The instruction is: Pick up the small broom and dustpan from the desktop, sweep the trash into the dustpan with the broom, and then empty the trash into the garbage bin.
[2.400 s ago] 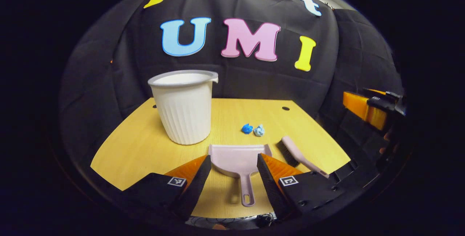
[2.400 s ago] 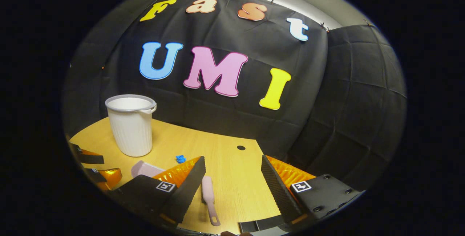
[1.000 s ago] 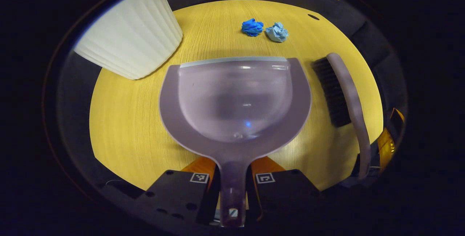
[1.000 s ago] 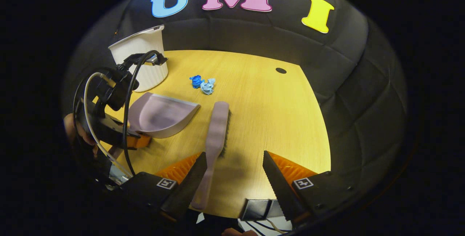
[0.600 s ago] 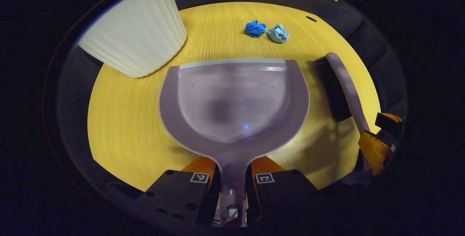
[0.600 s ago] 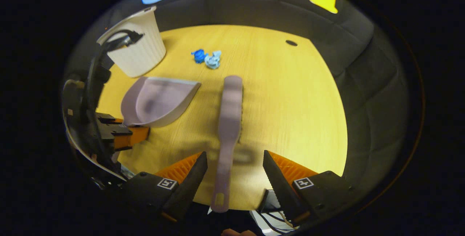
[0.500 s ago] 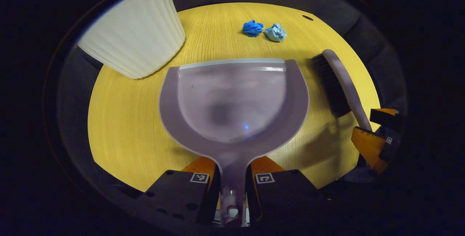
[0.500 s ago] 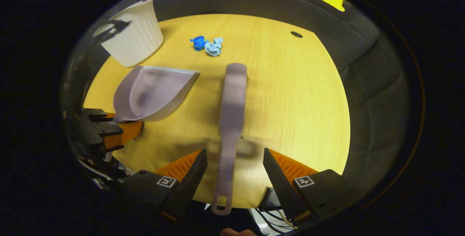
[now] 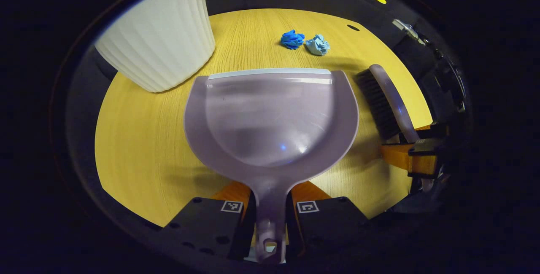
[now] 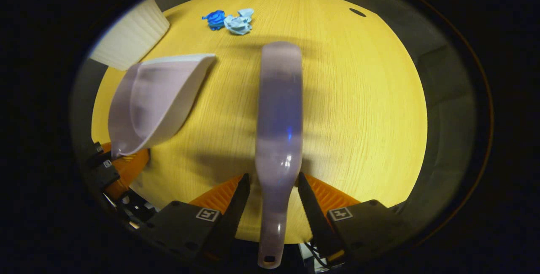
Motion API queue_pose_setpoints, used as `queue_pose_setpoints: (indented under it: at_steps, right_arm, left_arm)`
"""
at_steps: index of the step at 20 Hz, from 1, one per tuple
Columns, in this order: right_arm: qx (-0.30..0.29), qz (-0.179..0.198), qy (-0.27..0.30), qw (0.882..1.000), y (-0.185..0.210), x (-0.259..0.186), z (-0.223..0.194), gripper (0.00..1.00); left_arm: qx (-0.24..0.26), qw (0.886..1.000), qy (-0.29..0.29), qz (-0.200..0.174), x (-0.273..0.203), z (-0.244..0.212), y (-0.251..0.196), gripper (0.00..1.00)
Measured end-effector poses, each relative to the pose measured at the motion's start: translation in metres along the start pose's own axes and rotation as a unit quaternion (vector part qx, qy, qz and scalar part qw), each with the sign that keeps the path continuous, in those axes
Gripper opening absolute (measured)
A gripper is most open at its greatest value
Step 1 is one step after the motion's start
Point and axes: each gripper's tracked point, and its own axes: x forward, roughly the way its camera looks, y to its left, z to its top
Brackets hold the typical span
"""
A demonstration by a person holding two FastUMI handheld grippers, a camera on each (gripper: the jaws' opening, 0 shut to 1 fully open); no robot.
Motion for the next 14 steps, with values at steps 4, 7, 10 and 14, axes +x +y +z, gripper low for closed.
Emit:
queue_pose_setpoints:
  at_steps: [4,7,10,14]
  right_arm:
    - [0.023,0.012,0.007,1.0,-0.004,0.002,0.013,0.3]
    - [0.002,0.022,0.001,1.0,-0.01,0.003,0.033,0.3]
    - [-0.026,0.014,-0.015,0.999,-0.023,-0.002,0.068,0.3]
    - [-0.01,0.02,-0.041,0.999,-0.032,-0.005,0.139,0.29]
  left_arm:
    - [0.005,1.0,0.004,0.0,0.0,0.0,0.003,0.3]
    - [0.006,1.0,0.009,0.002,0.001,0.004,0.005,0.3]
    - [0.008,1.0,0.019,0.001,0.0,0.005,0.006,0.29]
    - [0.012,0.999,0.037,-0.002,-0.003,0.007,0.007,0.3]
